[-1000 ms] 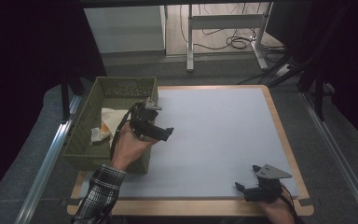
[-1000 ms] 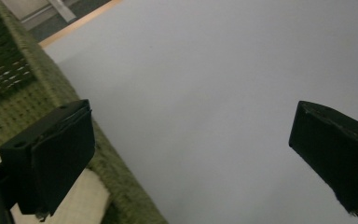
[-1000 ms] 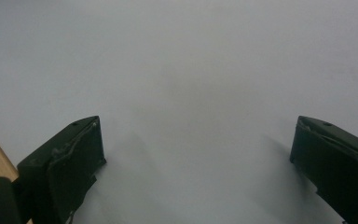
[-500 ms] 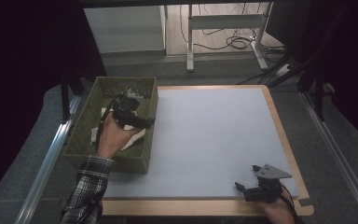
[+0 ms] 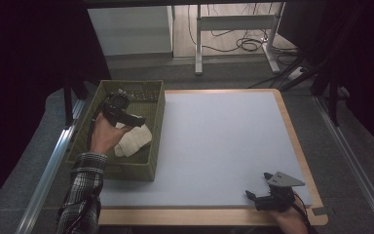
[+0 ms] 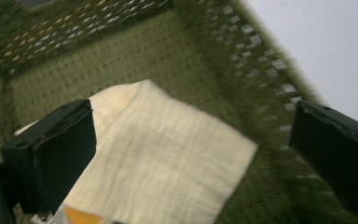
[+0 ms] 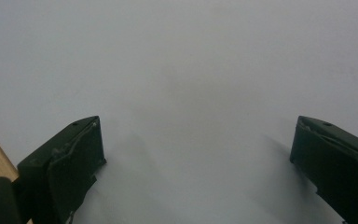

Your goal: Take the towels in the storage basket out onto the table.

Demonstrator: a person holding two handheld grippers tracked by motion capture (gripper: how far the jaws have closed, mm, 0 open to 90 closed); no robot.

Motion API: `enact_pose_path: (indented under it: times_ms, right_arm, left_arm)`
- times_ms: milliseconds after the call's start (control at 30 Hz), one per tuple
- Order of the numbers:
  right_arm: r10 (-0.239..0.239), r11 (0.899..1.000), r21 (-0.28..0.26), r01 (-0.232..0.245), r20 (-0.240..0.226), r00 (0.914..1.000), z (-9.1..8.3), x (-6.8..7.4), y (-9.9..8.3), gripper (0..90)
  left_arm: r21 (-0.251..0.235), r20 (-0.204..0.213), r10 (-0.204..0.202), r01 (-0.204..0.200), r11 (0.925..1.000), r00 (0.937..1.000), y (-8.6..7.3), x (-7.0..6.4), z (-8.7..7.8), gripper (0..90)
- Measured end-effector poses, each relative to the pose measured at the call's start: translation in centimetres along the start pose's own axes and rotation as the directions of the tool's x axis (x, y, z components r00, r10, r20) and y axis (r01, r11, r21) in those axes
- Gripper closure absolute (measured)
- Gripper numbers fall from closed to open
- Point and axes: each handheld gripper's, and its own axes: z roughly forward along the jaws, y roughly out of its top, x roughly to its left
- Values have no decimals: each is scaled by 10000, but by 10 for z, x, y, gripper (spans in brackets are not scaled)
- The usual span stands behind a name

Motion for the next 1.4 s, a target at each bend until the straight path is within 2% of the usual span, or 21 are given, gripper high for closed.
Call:
enact_pose_path:
  times_ms: [200, 300, 333, 400, 433, 533, 633, 767, 800, 833, 900, 933, 967, 1000, 1033, 1133, 1200, 1300, 1333, 1367, 1400]
  right_arm:
    - [-3, 10000, 1, 3, -1, 10000, 0, 0, 0, 25]
    - [-8, 10000, -1, 8, -1, 10000, 0, 0, 0, 25]
    - [-8, 10000, -1, 8, -1, 10000, 0, 0, 0, 25]
    - [-6, 10000, 0, 6, -1, 10000, 0, 0, 0, 25]
    - [-7, 10000, -2, 7, 1, 10000, 0, 0, 0, 25]
    - [-16, 10000, -3, 16, -2, 10000, 0, 0, 0, 26]
    - [-18, 10000, -3, 18, -4, 10000, 0, 0, 0, 26]
    - [-22, 10000, -4, 22, -14, 10000, 0, 0, 0, 26]
    - [-22, 10000, -4, 22, -14, 10000, 0, 0, 0, 26]
    - [-17, 10000, -1, 17, -19, 10000, 0, 0, 0, 26]
    - [-13, 10000, 0, 13, -27, 10000, 0, 0, 0, 25]
    - [-12, 10000, -1, 12, -28, 10000, 0, 0, 0, 26]
    - [-16, 10000, -1, 16, -26, 10000, 0, 0, 0, 25]
    - [-17, 10000, 1, 17, -29, 10000, 0, 0, 0, 26]
    - [-17, 10000, -2, 17, -28, 10000, 0, 0, 0, 25]
    - [-21, 10000, 3, 21, -9, 10000, 0, 0, 0, 26]
    - [-16, 10000, 1, 16, -19, 10000, 0, 0, 0, 26]
    - [-22, 10000, 1, 22, -19, 10000, 0, 0, 0, 26]
    - [-24, 10000, 2, 24, -20, 10000, 0, 0, 0, 26]
    - [-21, 10000, -1, 21, -22, 10000, 0, 0, 0, 26]
    - [-19, 10000, -5, 19, -36, 10000, 0, 0, 0, 25]
  left_arm:
    - [745, -221, -309, 325, 9967, 9993, -4, 19, 16, 10]
    - [1184, -281, -443, 474, 9918, 9986, -6, 26, 27, 8]
    - [1184, -281, -443, 474, 9918, 9986, -6, 26, 27, 8]
    - [1537, -317, -446, 490, 9869, 9985, -8, 31, 35, 7]
    - [1864, -415, -451, 521, 9811, 9981, -9, 34, 42, 7]
    - [2289, -356, -586, 653, 9713, 9976, -10, 40, 52, 7]
    - [2764, -519, -563, 686, 9586, 9971, -9, 45, 62, 7]
    - [3399, -502, -774, 899, 9361, 9957, -11, 52, 77, 9]
    - [3399, -502, -774, 899, 9361, 9957, -11, 52, 77, 10]
    - [3635, -457, -909, 1013, 9261, 9948, -13, 55, 85, 13]
    - [3943, -355, -938, 1002, 9135, 9950, -15, 55, 94, 16]
    - [4058, -335, -955, 1009, 9084, 9949, -16, 55, 99, 17]
    - [4058, -335, -955, 1009, 9084, 9949, -16, 55, 99, 19]
    - [4430, -261, -962, 978, 8912, 9950, -18, 55, 107, 24]
    - [4668, -251, -883, 898, 8798, 9958, -19, 54, 111, 26]
    - [4946, -66, -977, 882, 8646, 9952, -18, 54, 114, 77]
    - [5023, 85, -1272, 1057, 8582, 9918, -18, 55, 114, 135]
    - [5014, 97, -1288, 1066, 8586, 9916, -17, 54, 112, 251]
    - [4992, 287, -1339, 1018, 8605, 9906, -17, 54, 110, 291]
    - [4977, 279, -1303, 992, 8616, 9911, -17, 52, 109, 359]
    - [4974, 329, -1360, 1018, 8615, 9902, -16, 52, 108, 387]
